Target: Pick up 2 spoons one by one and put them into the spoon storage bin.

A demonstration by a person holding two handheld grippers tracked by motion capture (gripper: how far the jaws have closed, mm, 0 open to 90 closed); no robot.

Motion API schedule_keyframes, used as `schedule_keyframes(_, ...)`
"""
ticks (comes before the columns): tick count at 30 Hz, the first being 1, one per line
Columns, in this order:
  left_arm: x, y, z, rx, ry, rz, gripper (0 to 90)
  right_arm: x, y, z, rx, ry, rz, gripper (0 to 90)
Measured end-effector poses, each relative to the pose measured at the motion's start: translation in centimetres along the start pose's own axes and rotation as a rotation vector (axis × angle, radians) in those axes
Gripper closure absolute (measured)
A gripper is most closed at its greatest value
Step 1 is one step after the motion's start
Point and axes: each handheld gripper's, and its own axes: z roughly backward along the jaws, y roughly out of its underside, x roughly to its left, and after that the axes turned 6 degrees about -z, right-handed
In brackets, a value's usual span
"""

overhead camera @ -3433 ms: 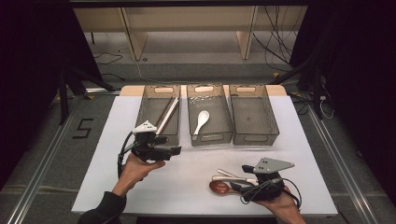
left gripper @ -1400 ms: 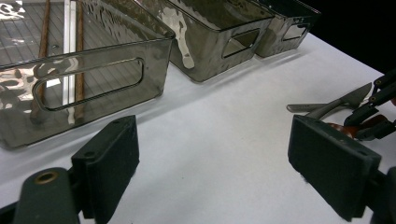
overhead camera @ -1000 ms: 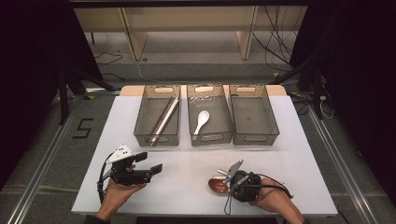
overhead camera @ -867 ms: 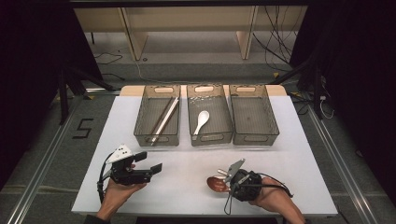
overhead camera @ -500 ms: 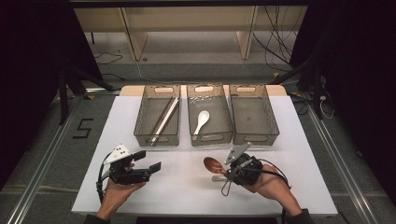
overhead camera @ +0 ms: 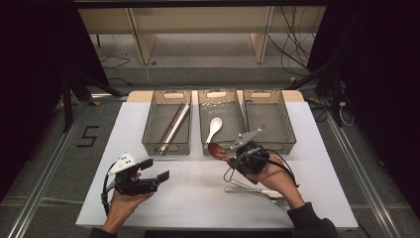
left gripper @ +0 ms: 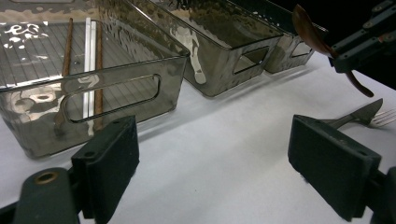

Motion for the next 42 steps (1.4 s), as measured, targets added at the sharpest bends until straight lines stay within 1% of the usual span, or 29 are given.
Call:
schedule_keyframes(5,0.1,0.0,0.1,-0.003,-0.002,-0.001,16.1,-0.8,-1.5,-0.2,-0.029,0.013,-0.017,82.0)
schedule_keyframes(12,0.2,0.1,0.1,0.000,-0.003,-0.005,16.1,-2.0,-3.2,-0.2,-0.072,0.028,-0.058,82.0)
schedule_keyframes(16,0.2,0.1,0.0,0.001,-0.005,-0.007,16.0,-2.6,-4.3,-0.3,-0.083,0.038,-0.059,82.0)
schedule_keyframes(20,0.1,0.1,0.1,0.000,-0.004,-0.011,16.0,-3.2,-5.4,-0.5,-0.098,0.039,-0.081,82.0)
schedule_keyframes(23,0.1,0.1,0.1,0.000,-0.006,-0.012,15.9,-3.5,-6.2,-0.6,-0.104,0.054,-0.093,82.0)
schedule_keyframes(34,0.1,0.1,0.1,-0.003,-0.009,-0.014,16.0,-5.7,-8.6,-1.6,-0.124,0.061,-0.176,81.9)
schedule_keyframes(36,0.1,0.1,0.1,-0.005,-0.009,-0.015,16.0,-6.1,-9.0,-1.8,-0.125,0.066,-0.186,81.9)
schedule_keyframes(42,0.1,0.1,0.1,-0.005,-0.011,-0.015,16.0,-7.4,-10.1,-2.3,-0.141,0.081,-0.236,81.9)
